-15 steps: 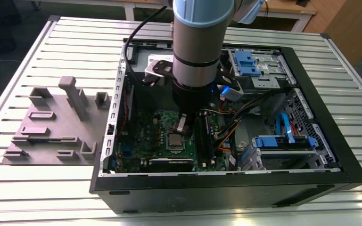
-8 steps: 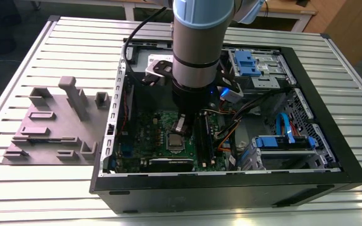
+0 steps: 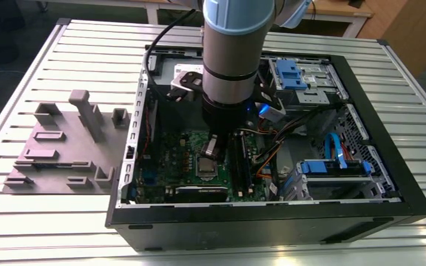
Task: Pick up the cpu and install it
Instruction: 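Install the first cpu locking lever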
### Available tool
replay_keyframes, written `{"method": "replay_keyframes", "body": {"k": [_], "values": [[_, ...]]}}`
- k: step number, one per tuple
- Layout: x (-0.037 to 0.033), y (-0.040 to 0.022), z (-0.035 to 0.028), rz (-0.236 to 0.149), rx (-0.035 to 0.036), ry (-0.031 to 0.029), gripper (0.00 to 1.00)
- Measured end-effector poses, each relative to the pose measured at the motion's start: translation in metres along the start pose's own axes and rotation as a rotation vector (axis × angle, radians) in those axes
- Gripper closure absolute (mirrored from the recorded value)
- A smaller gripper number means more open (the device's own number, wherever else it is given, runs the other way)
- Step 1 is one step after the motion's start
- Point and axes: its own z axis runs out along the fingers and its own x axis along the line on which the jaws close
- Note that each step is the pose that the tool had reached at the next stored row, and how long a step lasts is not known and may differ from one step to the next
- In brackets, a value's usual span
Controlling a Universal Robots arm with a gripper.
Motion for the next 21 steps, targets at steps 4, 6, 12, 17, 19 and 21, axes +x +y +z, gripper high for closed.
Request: {"method": "replay_keyframes", "body": {"k": [4, 6, 12, 17, 19, 21], "values": [[0.0005, -0.0002, 0.0038, 0.012, -0.0008, 0.001, 0.9], [0.0009, -0.0003, 0.0066, 0.02, -0.0011, 0.0012, 0.9], [0.0012, -0.0003, 0.0109, 0.037, -0.002, 0.0021, 0.9], [0.0014, 0.0004, 0.0128, 0.051, -0.0022, 0.0026, 0.9], [0.0015, 0.0012, 0.0141, 0.057, -0.0014, 0.0021, 0.9], [0.0016, 0.0017, 0.0161, 0.065, 0.0002, 0.0015, 0.9]]}}
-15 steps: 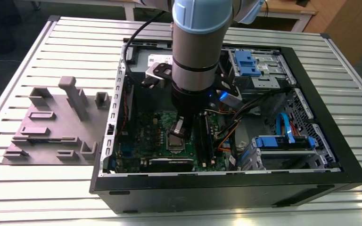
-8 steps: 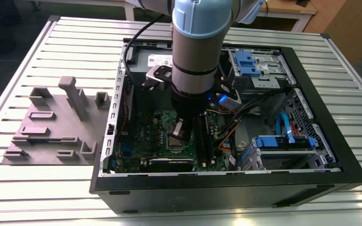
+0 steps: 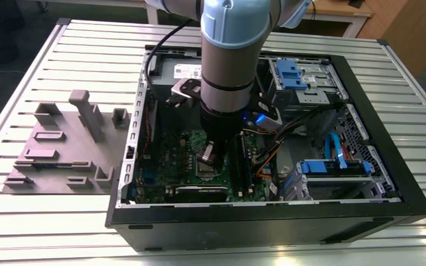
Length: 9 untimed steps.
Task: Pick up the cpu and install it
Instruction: 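Install the first cpu locking lever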
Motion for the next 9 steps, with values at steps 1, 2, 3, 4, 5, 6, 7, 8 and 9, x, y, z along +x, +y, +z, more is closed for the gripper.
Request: {"method": "replay_keyframes", "body": {"k": [1, 2, 3, 4, 5, 6, 7, 8, 9], "values": [[0.0, 0.0002, 0.001, 0.004, 0.0008, -0.0005, 0.9], [0.0001, 0.0005, 0.0018, 0.007, 0.0013, -0.0007, 0.9], [0.0004, 0.0009, 0.002, 0.009, 0.0019, -0.0008, 0.9], [0.0006, 0.0013, 0.002, 0.01, 0.0023, -0.0009, 0.9], [0.0007, 0.0016, 0.0021, 0.01, 0.0026, -0.0012, 0.9], [0.0007, 0.0016, 0.0024, 0.01, 0.0029, -0.0017, 0.9], [0.0007, 0.0016, 0.0024, 0.01, 0.0029, -0.0016, 0.9], [0.0008, 0.0017, 0.0024, 0.011, 0.0029, -0.0015, 0.9], [0.0011, 0.0018, 0.0024, 0.011, 0.003, -0.0016, 0.9]]}}
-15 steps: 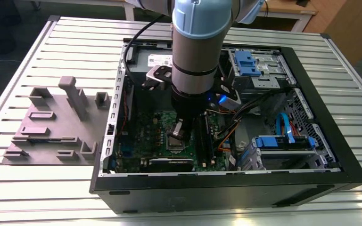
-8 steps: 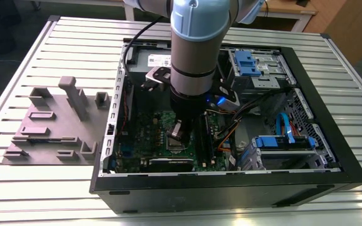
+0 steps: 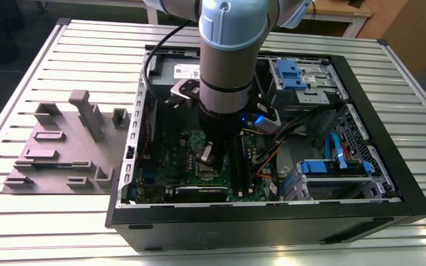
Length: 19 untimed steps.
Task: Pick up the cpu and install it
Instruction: 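Install the first cpu locking lever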
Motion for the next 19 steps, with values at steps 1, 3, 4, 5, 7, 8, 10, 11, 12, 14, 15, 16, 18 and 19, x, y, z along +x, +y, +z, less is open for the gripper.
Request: {"method": "replay_keyframes", "body": {"k": [1, 3, 4, 5, 7, 8, 10, 11, 12, 14, 15, 16, 18, 19], "values": [[0.0002, 0.0001, 0.0, 0.0, 0.0, 0.0, 0.9], [0.0005, 0.0001, 0.0, 0.0, 0.0, -0.0001, 0.9], [0.0006, 0.0001, 0.0, 0.001, 0.0, 0.0, 0.9], [0.0006, 0.0001, 0.0, 0.001, -0.0001, 0.0, 0.9], [0.0009, 0.0003, 0.0, 0.001, -0.0001, 0.0001, 0.9], [0.001, 0.0003, 0.0, 0.001, -0.0001, 0.0001, 0.9], [0.0013, 0.0004, 0.0, 0.002, -0.0002, 0.0001, 0.9], [0.0015, 0.0003, 0.0001, 0.002, -0.0001, 0.0001, 0.9], [0.0016, 0.0003, 0.0001, 0.003, -0.0002, 0.0001, 0.9], [0.0019, 0.0001, 0.0001, 0.004, -0.0003, 0.0002, 0.9], [0.002, 0.0, 0.0001, 0.004, -0.0003, 0.0003, 0.9], [0.0021, -0.0001, 0.0001, 0.005, -0.0003, 0.0003, 0.9], [0.0024, -0.0002, 0.0002, 0.007, -0.0004, 0.0004, 0.9], [0.0024, -0.0003, 0.0001, 0.007, -0.0005, 0.0005, 0.9]]}}
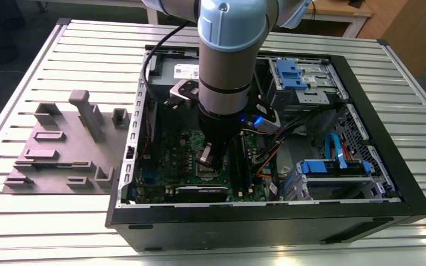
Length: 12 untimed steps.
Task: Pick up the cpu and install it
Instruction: 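Install the first cpu locking lever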
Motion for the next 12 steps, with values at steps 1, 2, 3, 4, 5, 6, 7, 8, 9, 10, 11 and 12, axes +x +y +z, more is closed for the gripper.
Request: {"method": "replay_keyframes", "body": {"k": [1, 2, 3, 4, 5, 6, 7, 8, 9, 10, 11, 12], "values": [[0.0004, -0.0001, 0.0, 0.002, -0.0001, 0.0001, 0.9], [0.0006, -0.0001, 0.0001, 0.003, -0.0001, 0.0001, 0.9], [0.0007, -0.0001, 0.0001, 0.004, 0.0001, 0.0001, 0.9], [0.0007, 0.0, 0.0, 0.005, 0.0005, -0.0002, 0.9], [0.0007, 0.0, 0.0001, 0.006, 0.0006, -0.0004, 0.9], [0.0008, 0.0, 0.0002, 0.007, 0.0006, -0.0005, 0.9], [0.0009, 0.0, 0.0002, 0.008, 0.0006, -0.0003, 0.9], [0.0009, 0.0, 0.0003, 0.011, 0.0004, -0.0001, 0.9], [0.001, 0.0, 0.0004, 0.014, 0.0001, 0.0001, 0.9], [0.001, 0.0, 0.0008, 0.022, -0.0004, 0.0006, 0.9], [0.001, 0.0, 0.0012, 0.033, -0.0011, 0.0015, 0.9], [0.001, 0.0, 0.0015, 0.042, -0.0017, 0.0023, 0.9]]}}
